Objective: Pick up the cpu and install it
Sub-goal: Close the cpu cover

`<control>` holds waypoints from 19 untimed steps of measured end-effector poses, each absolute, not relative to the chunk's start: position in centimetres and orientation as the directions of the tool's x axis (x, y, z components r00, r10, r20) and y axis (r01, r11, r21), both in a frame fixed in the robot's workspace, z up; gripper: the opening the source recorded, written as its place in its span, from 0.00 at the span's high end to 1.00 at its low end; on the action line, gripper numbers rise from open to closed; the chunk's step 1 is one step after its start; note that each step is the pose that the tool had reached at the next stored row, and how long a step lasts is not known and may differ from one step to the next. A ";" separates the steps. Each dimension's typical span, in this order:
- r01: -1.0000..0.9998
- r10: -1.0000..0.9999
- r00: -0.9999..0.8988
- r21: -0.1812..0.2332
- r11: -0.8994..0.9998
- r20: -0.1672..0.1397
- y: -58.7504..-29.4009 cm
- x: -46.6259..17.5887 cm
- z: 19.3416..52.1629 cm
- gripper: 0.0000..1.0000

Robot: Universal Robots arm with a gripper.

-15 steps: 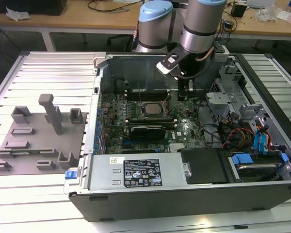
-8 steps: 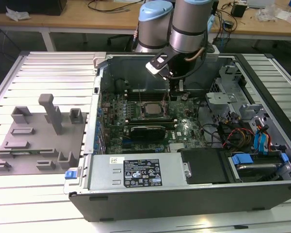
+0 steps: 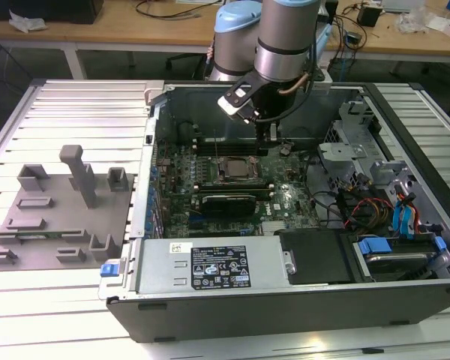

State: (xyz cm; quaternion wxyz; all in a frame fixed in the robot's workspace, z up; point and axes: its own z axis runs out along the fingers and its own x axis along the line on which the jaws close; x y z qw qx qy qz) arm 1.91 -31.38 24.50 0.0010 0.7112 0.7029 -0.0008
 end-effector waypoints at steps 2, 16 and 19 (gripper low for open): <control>1.000 1.000 0.012 -0.005 -0.012 -0.003 -31.4 1.9 24.5 0.89; 1.000 1.000 0.012 -0.006 -0.012 -0.003 -31.5 -1.5 23.6 0.89; 1.000 1.000 -0.014 -0.006 0.014 -0.003 -31.5 -1.5 23.6 0.89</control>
